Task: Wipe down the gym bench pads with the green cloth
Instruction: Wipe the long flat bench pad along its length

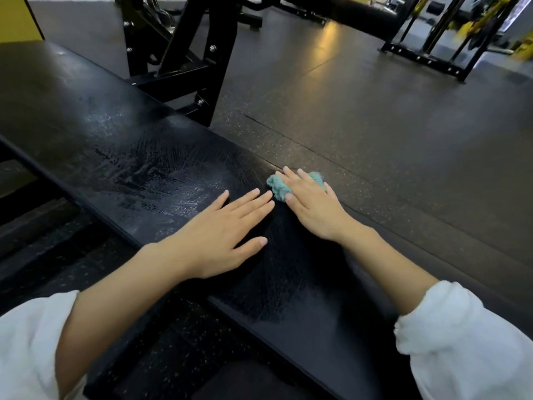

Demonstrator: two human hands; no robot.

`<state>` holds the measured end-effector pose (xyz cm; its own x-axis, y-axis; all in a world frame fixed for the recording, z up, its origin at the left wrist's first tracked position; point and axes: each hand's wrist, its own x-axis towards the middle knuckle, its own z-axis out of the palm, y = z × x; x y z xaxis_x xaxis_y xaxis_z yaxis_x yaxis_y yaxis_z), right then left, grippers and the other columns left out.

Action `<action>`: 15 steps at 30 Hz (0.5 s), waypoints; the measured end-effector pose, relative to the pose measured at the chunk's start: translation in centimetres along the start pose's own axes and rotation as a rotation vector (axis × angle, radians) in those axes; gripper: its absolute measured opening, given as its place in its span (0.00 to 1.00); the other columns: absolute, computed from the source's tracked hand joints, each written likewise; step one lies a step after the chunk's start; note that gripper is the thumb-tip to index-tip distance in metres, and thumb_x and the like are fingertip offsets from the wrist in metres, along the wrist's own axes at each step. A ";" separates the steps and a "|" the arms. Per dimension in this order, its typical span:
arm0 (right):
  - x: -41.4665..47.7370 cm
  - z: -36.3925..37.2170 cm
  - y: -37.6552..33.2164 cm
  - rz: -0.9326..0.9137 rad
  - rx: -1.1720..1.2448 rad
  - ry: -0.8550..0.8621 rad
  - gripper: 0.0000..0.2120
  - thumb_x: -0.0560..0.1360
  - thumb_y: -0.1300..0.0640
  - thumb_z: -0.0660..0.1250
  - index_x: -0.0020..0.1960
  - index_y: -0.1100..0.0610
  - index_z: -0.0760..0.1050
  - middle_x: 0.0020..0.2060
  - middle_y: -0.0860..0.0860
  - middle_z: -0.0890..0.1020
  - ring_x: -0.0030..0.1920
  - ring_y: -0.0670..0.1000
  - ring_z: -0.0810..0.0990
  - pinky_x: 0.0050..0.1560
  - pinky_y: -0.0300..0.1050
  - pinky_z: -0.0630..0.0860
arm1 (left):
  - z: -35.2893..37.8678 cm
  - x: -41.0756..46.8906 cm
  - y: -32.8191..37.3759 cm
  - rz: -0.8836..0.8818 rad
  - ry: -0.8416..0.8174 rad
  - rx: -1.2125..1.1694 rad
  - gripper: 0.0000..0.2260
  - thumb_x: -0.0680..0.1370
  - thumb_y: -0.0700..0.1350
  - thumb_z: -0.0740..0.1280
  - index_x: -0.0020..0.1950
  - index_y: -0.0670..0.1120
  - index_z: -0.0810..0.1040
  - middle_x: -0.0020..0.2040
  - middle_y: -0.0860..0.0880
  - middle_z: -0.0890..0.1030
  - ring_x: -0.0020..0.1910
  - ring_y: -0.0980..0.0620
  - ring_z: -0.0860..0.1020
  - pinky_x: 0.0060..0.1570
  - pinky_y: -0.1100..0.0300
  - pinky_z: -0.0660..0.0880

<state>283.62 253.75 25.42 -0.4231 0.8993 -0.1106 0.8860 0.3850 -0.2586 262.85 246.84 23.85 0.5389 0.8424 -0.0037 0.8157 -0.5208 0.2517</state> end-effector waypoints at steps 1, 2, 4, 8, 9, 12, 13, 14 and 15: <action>-0.2 -0.1 0.1 -0.007 0.001 0.005 0.23 0.84 0.50 0.47 0.78 0.43 0.49 0.78 0.40 0.49 0.78 0.44 0.44 0.75 0.57 0.43 | 0.1 0.3 0.4 0.002 0.000 -0.001 0.36 0.72 0.66 0.34 0.80 0.54 0.41 0.78 0.60 0.38 0.75 0.63 0.33 0.75 0.54 0.34; -0.7 -0.1 0.3 -0.018 0.005 0.008 0.23 0.84 0.51 0.47 0.78 0.43 0.49 0.78 0.40 0.49 0.78 0.44 0.44 0.75 0.57 0.43 | 0.2 0.6 0.6 0.001 0.000 0.004 0.37 0.72 0.66 0.33 0.80 0.54 0.41 0.78 0.60 0.38 0.75 0.63 0.32 0.75 0.54 0.34; -2.7 -0.1 1.3 -0.033 0.020 0.014 0.23 0.84 0.50 0.47 0.78 0.42 0.49 0.77 0.38 0.49 0.77 0.43 0.43 0.75 0.56 0.43 | 0.3 0.9 0.8 0.004 -0.004 0.002 0.37 0.72 0.66 0.33 0.80 0.54 0.41 0.78 0.61 0.38 0.75 0.64 0.33 0.76 0.54 0.34; -9.1 -0.1 4.4 -0.012 0.042 0.000 0.22 0.82 0.43 0.43 0.75 0.35 0.46 0.75 0.31 0.45 0.75 0.35 0.38 0.75 0.48 0.39 | 0.3 1.1 0.5 0.010 0.001 0.006 0.36 0.73 0.66 0.33 0.80 0.55 0.41 0.78 0.62 0.38 0.74 0.65 0.33 0.75 0.55 0.33; -10.9 -0.2 5.1 0.006 0.039 -0.003 0.23 0.80 0.41 0.42 0.75 0.33 0.46 0.75 0.29 0.44 0.74 0.34 0.38 0.75 0.46 0.39 | 0.4 1.1 0.5 0.010 0.003 0.015 0.35 0.73 0.66 0.33 0.79 0.55 0.40 0.78 0.62 0.37 0.74 0.65 0.32 0.75 0.55 0.33; -15.1 -0.2 6.4 0.064 0.036 -0.004 0.25 0.77 0.37 0.38 0.74 0.33 0.46 0.73 0.26 0.43 0.74 0.33 0.38 0.74 0.43 0.37 | 0.5 1.0 0.7 0.007 0.008 0.027 0.35 0.73 0.65 0.32 0.79 0.55 0.40 0.78 0.61 0.37 0.74 0.64 0.32 0.75 0.55 0.33; -15.9 -0.2 6.4 0.081 0.041 -0.003 0.26 0.77 0.36 0.37 0.74 0.32 0.46 0.73 0.26 0.42 0.74 0.34 0.38 0.73 0.43 0.36 | 0.5 1.1 0.7 0.007 0.010 0.022 0.35 0.73 0.65 0.32 0.79 0.55 0.40 0.78 0.61 0.37 0.75 0.64 0.32 0.75 0.55 0.33; -16.1 -0.2 6.5 0.093 0.048 0.000 0.26 0.76 0.36 0.37 0.74 0.32 0.47 0.73 0.26 0.42 0.74 0.34 0.38 0.73 0.42 0.36 | 0.6 1.1 0.8 0.007 0.012 0.017 0.35 0.73 0.65 0.32 0.79 0.55 0.40 0.78 0.61 0.37 0.75 0.64 0.33 0.75 0.55 0.33; -16.1 -0.1 6.4 0.100 0.050 0.004 0.26 0.76 0.36 0.37 0.74 0.32 0.47 0.73 0.26 0.42 0.74 0.33 0.37 0.72 0.42 0.35 | 0.6 1.1 0.8 0.007 0.012 0.019 0.35 0.73 0.65 0.32 0.79 0.55 0.40 0.78 0.61 0.37 0.75 0.64 0.33 0.75 0.55 0.33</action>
<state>296.14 241.79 25.60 -0.3323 0.9336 -0.1344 0.9131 0.2827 -0.2937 264.22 247.24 23.52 0.5419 0.8404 0.0100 0.8160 -0.5289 0.2334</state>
